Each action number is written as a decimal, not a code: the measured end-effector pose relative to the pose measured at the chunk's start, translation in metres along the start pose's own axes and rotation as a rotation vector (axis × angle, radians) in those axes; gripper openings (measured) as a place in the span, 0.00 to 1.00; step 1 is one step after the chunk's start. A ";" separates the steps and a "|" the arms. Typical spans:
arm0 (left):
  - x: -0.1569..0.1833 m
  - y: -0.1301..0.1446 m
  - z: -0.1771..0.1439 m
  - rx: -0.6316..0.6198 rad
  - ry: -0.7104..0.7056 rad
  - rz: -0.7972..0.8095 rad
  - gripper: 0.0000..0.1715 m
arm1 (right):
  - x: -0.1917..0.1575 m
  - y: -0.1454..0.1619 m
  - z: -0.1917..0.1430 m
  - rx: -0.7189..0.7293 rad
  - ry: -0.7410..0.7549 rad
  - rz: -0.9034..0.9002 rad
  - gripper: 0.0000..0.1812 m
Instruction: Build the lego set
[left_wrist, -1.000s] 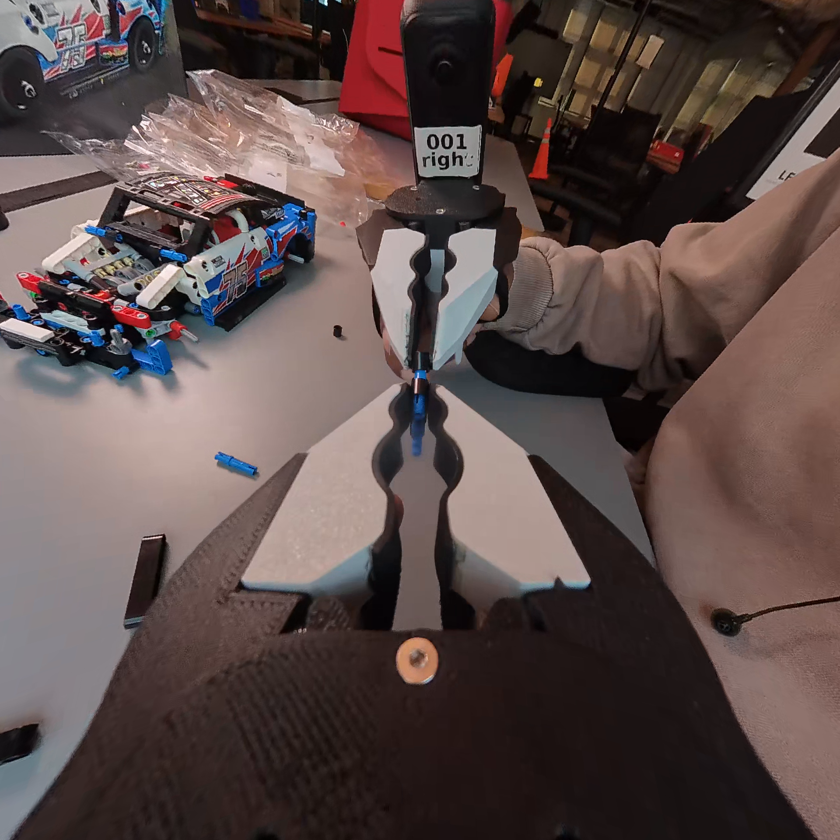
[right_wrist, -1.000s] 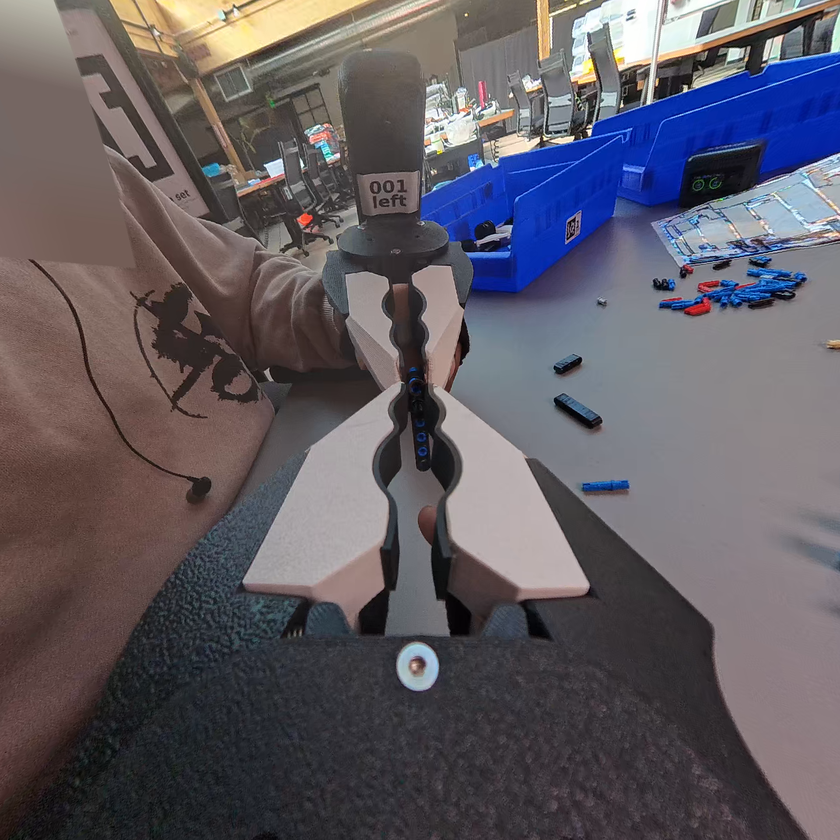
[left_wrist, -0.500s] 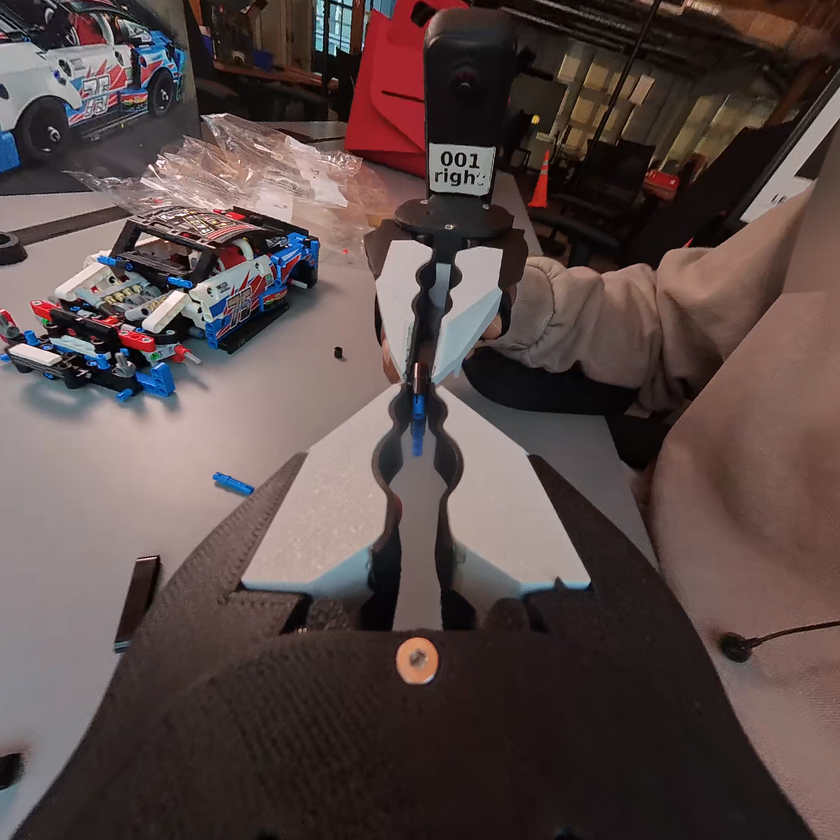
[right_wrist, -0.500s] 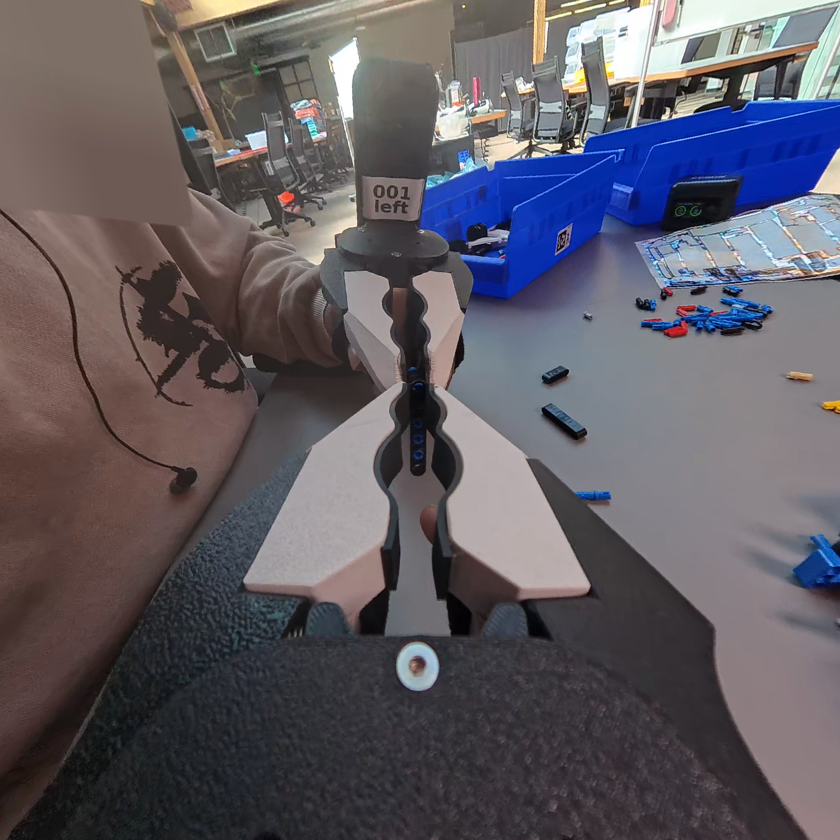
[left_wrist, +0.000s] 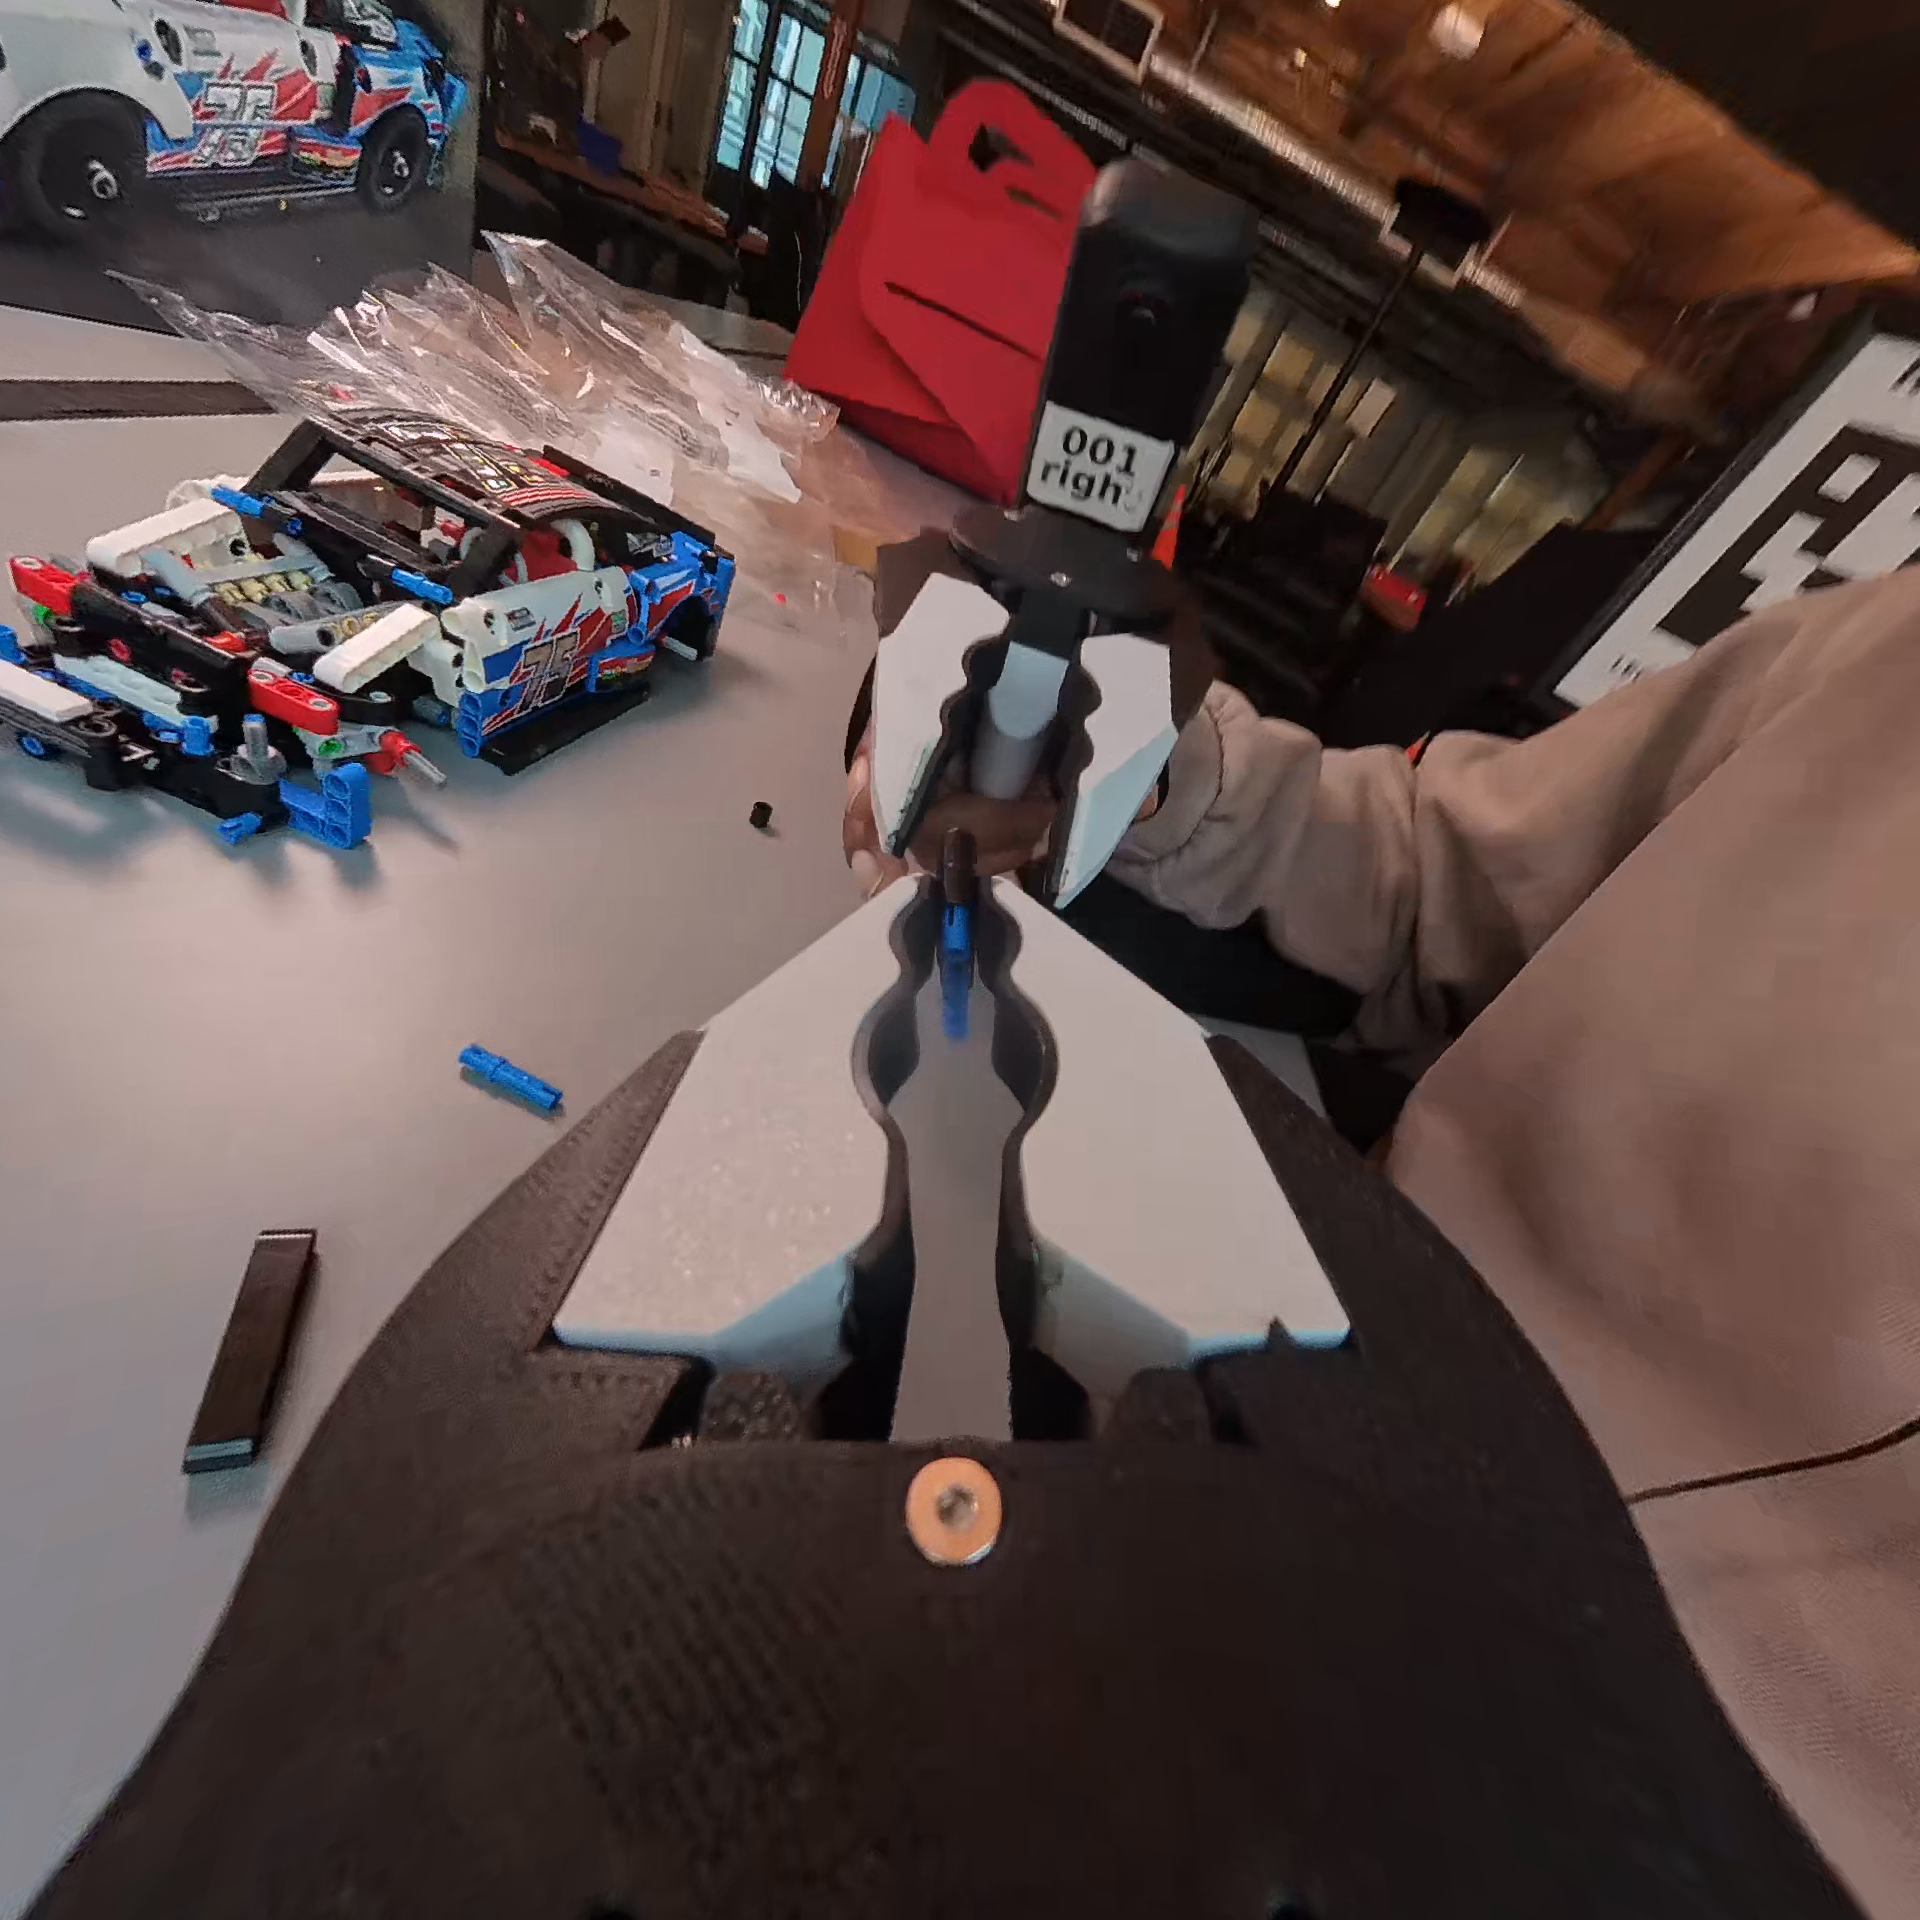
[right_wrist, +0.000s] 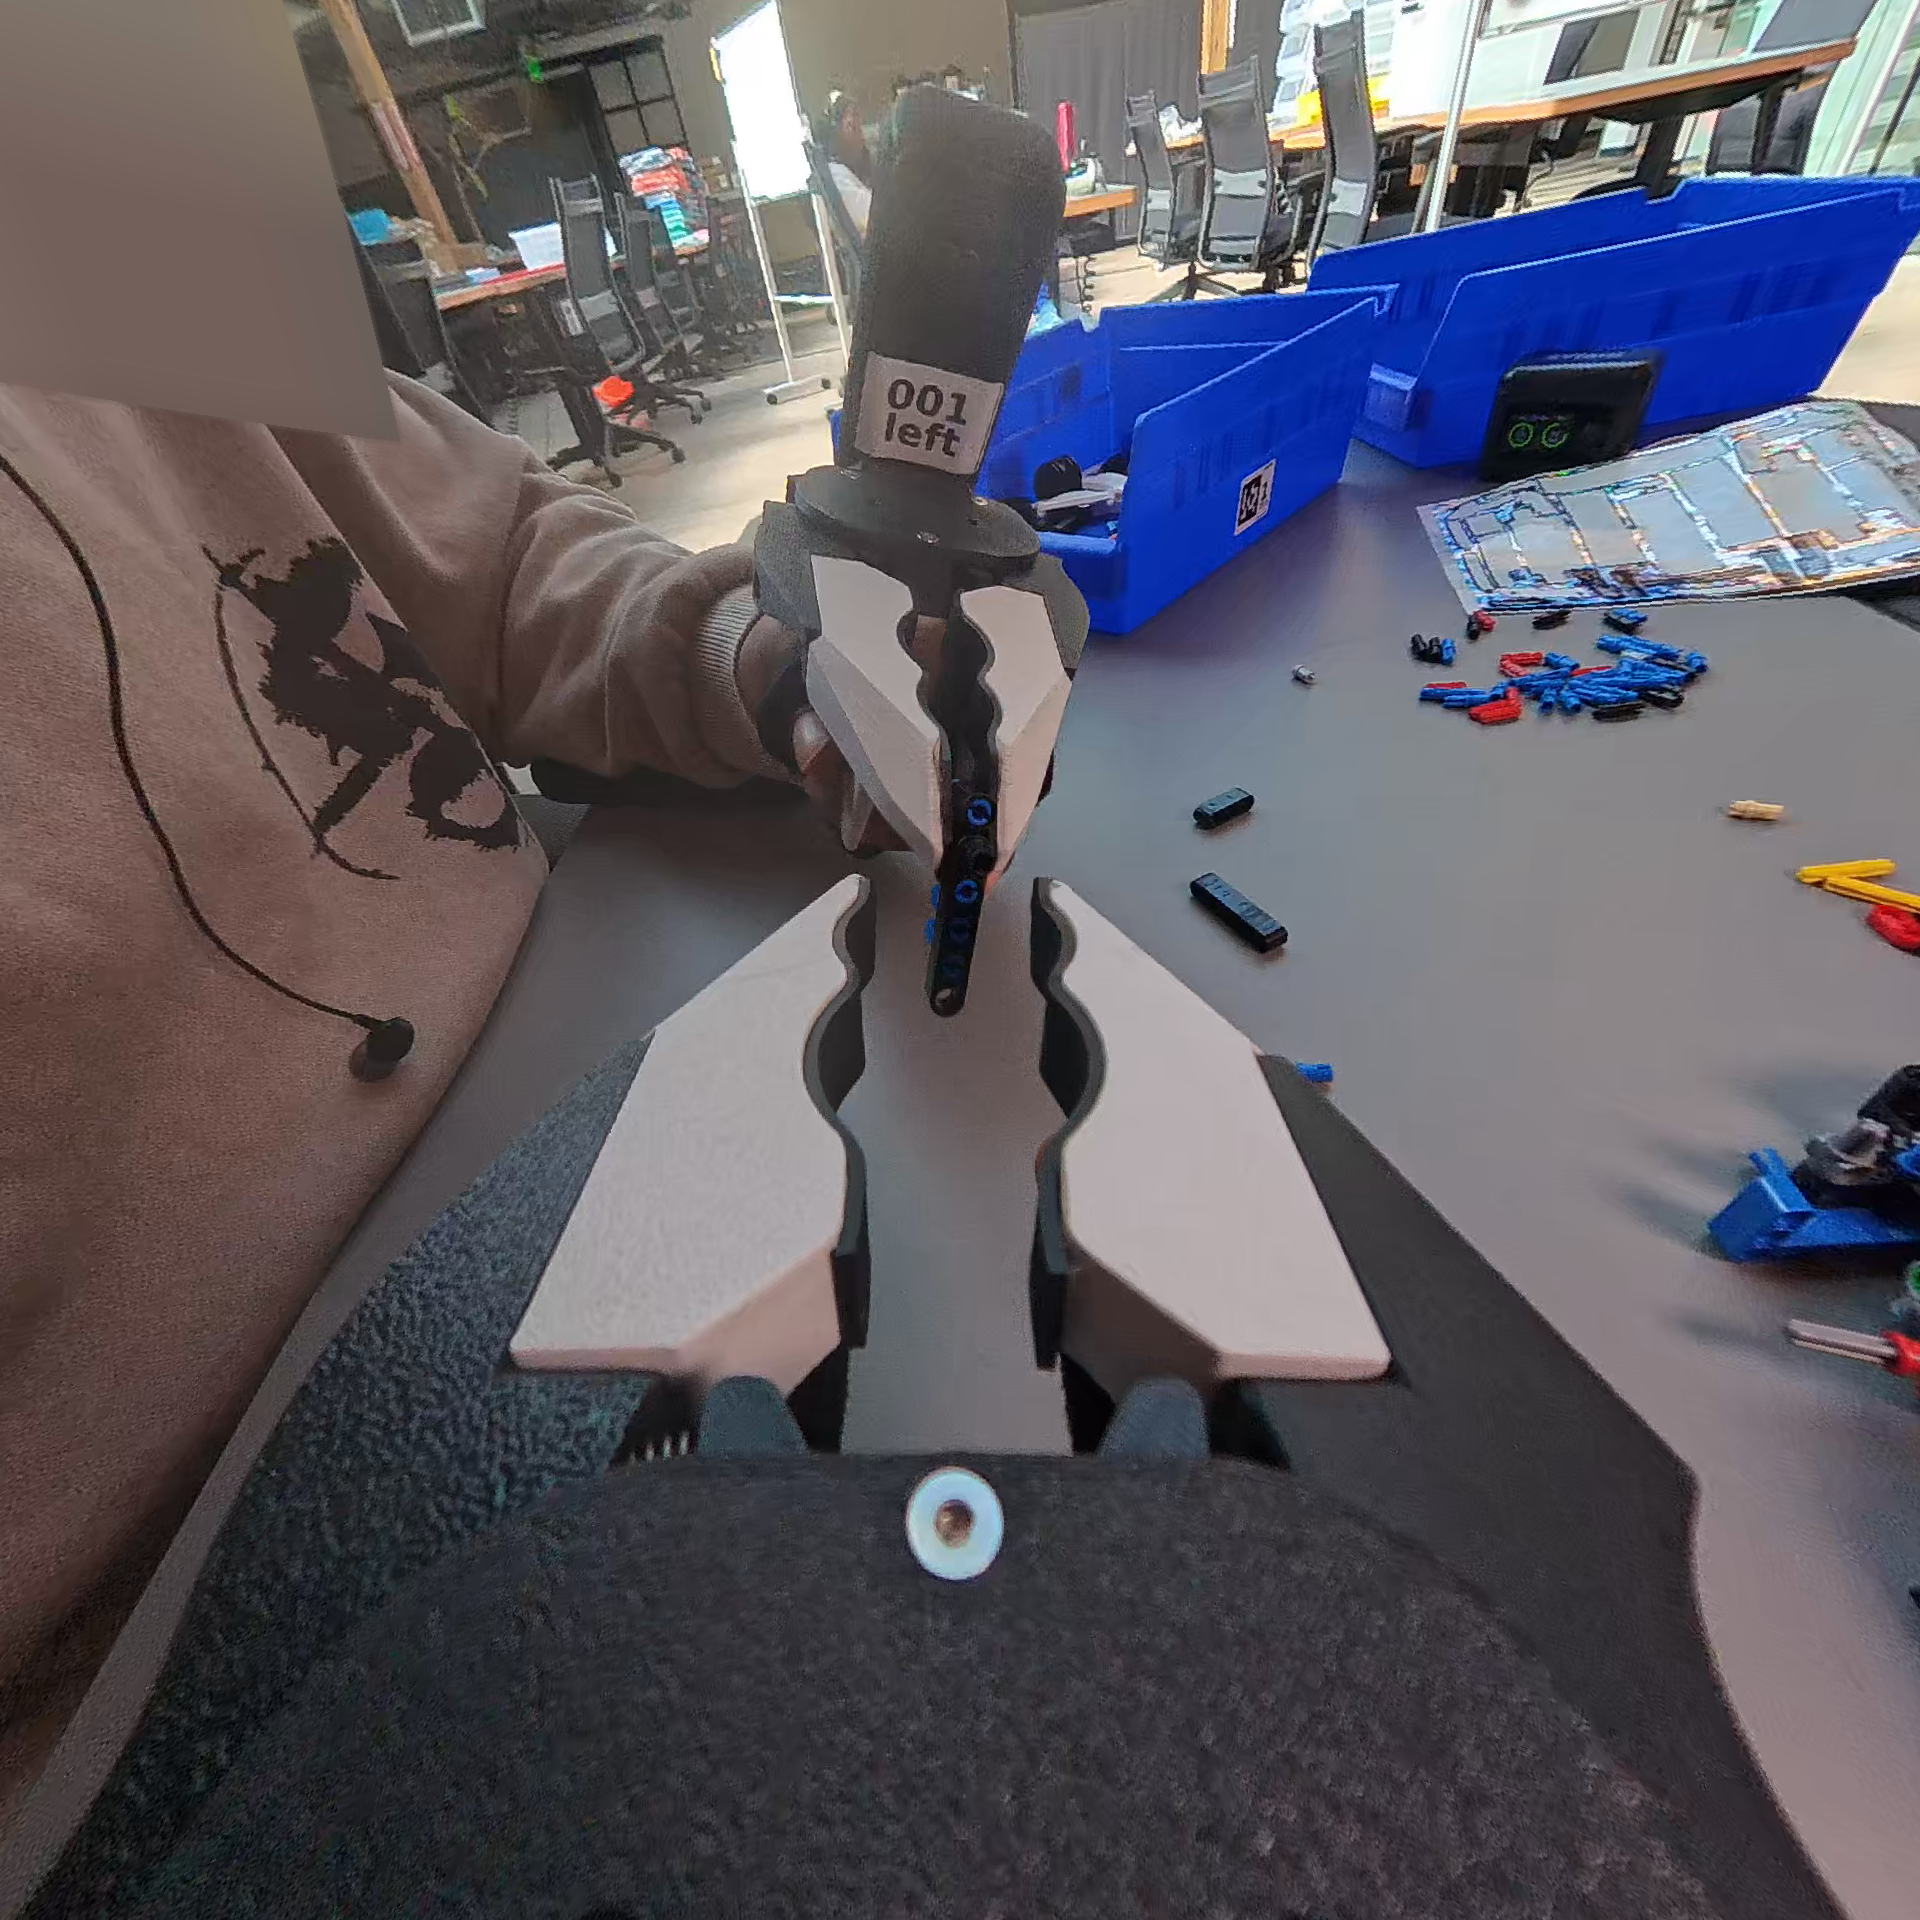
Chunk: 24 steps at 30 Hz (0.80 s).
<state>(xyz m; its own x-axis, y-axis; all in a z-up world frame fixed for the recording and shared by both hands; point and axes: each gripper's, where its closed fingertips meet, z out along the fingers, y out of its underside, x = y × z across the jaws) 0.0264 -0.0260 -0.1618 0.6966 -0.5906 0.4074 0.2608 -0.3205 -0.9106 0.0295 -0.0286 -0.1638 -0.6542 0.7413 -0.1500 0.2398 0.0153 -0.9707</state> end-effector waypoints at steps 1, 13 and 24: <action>-0.001 -0.006 -0.002 0.044 0.018 -0.061 0.03 | 0.003 -0.001 0.000 0.004 0.028 -0.019 0.16; -0.013 -0.029 -0.010 0.250 0.053 -0.290 0.04 | 0.022 -0.014 0.015 -0.086 0.392 -0.370 0.07; 0.010 0.038 0.006 -0.270 0.097 -0.078 0.06 | -0.016 0.034 0.007 -0.401 -0.034 -0.208 0.05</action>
<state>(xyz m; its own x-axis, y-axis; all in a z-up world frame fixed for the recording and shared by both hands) 0.0470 -0.0397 -0.1932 0.6110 -0.6200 0.4921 0.1149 -0.5457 -0.8301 0.0434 -0.0444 -0.1957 -0.7391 0.6730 0.0278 0.3559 0.4252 -0.8322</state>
